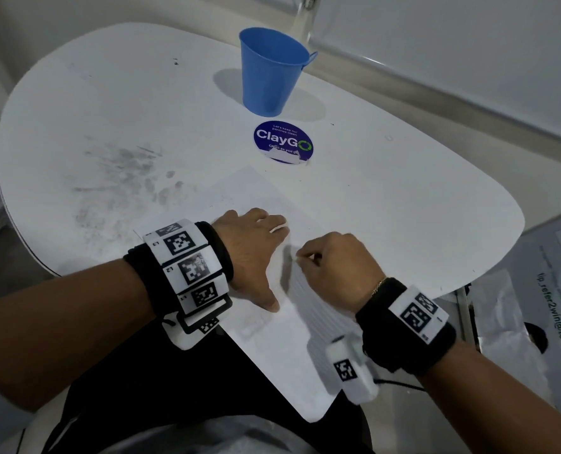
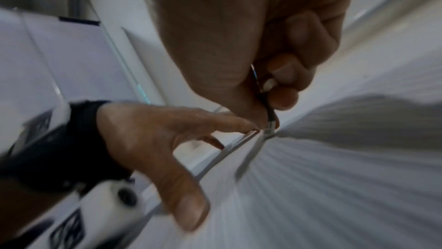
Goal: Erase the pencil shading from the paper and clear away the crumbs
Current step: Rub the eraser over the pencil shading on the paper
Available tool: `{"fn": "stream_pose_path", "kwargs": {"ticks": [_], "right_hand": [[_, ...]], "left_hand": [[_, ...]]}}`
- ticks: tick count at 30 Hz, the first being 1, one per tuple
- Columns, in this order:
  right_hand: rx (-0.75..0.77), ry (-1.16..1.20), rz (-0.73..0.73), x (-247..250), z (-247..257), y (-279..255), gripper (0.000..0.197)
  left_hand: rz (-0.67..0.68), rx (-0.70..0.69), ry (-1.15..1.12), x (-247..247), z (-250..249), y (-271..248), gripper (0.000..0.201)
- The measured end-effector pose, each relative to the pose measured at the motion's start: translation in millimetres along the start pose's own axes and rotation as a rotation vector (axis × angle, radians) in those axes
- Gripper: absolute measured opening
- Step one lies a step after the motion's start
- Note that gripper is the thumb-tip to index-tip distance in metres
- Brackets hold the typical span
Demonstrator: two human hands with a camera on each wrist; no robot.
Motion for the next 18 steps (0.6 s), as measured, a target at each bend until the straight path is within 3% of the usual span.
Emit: {"fn": "stream_pose_path", "kwargs": {"ticks": [2, 5, 9, 14, 18], "right_hand": [[-0.059, 0.005, 0.001, 6.7, -16.0, 8.0, 0.019], [-0.162, 0.042, -0.126, 29.9, -42.3, 18.5, 0.019], [0.002, -0.032, -0.010, 1.3, -1.6, -4.0, 0.022], [-0.158, 0.037, -0.122, 29.8, -41.2, 13.8, 0.020], [0.001, -0.003, 0.000, -0.9, 0.1, -3.6, 0.022]], "left_hand": [[-0.002, -0.001, 0.001, -0.1, 0.5, -0.5, 0.119], [-0.013, -0.005, -0.008, -0.3, 0.1, -1.3, 0.119], [-0.005, -0.005, -0.015, 0.5, 1.1, -0.4, 0.119], [-0.021, -0.003, -0.018, 0.4, 0.4, -1.5, 0.118], [-0.025, -0.003, -0.013, 0.9, 0.7, -1.0, 0.118]]}}
Point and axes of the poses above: each hand's wrist, its own y-axis towards the middle knuckle, its own x-axis out of the back of the hand, z = x × y, the point moved 10 cm from there along y, towards the middle knuckle, and after that the axes turned 4 degrees about z, right-handed, at the moved point
